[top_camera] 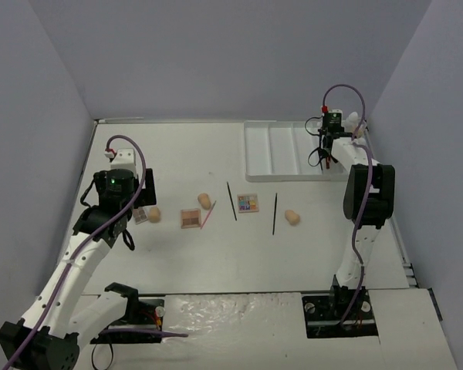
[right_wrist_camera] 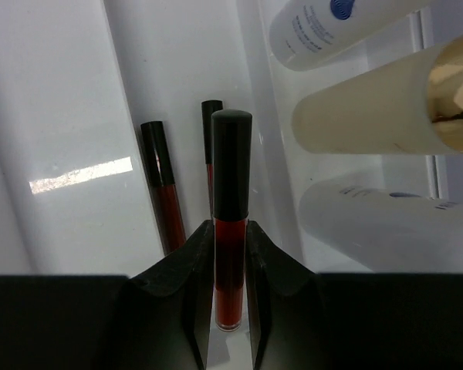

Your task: Organize the makeup

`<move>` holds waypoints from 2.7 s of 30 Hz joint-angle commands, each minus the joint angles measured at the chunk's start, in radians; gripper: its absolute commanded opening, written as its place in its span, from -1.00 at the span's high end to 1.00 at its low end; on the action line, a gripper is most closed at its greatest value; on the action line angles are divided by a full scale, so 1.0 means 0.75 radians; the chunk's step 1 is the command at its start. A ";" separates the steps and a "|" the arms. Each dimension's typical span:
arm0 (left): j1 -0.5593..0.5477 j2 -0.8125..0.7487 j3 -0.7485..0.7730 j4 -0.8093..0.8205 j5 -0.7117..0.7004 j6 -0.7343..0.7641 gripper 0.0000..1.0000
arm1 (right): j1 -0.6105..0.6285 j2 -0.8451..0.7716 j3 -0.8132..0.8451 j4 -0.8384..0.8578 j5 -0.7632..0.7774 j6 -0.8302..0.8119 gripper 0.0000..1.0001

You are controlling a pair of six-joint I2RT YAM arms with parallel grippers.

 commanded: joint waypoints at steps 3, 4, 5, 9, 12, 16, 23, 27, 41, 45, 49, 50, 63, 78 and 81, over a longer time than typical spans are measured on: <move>0.013 0.013 -0.039 0.083 -0.034 0.084 -0.94 | -0.020 -0.023 0.100 0.037 -0.051 0.003 0.22; 0.013 0.018 -0.042 0.089 -0.033 0.084 -0.94 | -0.020 -0.047 0.093 0.032 -0.053 0.008 0.17; 0.013 0.022 -0.046 0.095 -0.031 0.083 -0.94 | -0.020 -0.076 0.085 0.025 -0.053 0.013 0.11; 0.013 0.029 -0.068 0.132 -0.023 0.076 -0.94 | -0.017 -0.195 0.013 0.006 -0.091 0.044 -0.09; 0.013 0.033 -0.081 0.150 -0.025 0.075 -0.94 | 0.003 -0.323 -0.070 -0.031 -0.175 0.130 -0.23; 0.011 0.042 -0.081 0.163 -0.046 0.079 -0.94 | 0.129 -0.528 -0.290 -0.106 -0.218 0.283 -0.35; 0.005 0.045 -0.082 0.166 -0.048 0.082 -0.94 | 0.364 -0.809 -0.712 -0.160 -0.262 0.526 -0.48; -0.001 0.055 -0.084 0.169 -0.043 0.082 -0.94 | 0.463 -0.889 -0.922 -0.163 -0.263 0.588 -0.55; -0.023 0.068 -0.079 0.166 -0.036 0.079 -0.94 | 0.503 -0.800 -1.075 -0.064 -0.173 0.586 -0.24; -0.024 0.061 -0.081 0.164 -0.041 0.082 -0.94 | 0.502 -0.781 -1.083 -0.036 -0.151 0.568 0.27; -0.024 0.056 -0.082 0.162 -0.044 0.082 -0.94 | 0.504 -0.838 -1.072 -0.048 -0.129 0.552 0.90; -0.024 0.056 -0.082 0.161 -0.045 0.083 -0.94 | 0.501 -0.859 -1.053 -0.053 -0.121 0.543 0.94; -0.024 0.044 -0.082 0.162 -0.060 0.088 -0.94 | 0.197 -0.585 -0.365 -0.081 -0.143 0.369 1.00; -0.026 0.041 -0.093 0.162 -0.066 0.095 -0.94 | 0.112 0.020 0.250 0.073 -0.153 0.310 1.00; -0.026 0.038 -0.098 0.160 -0.075 0.096 -0.94 | 0.096 0.112 0.298 0.103 -0.162 0.290 1.00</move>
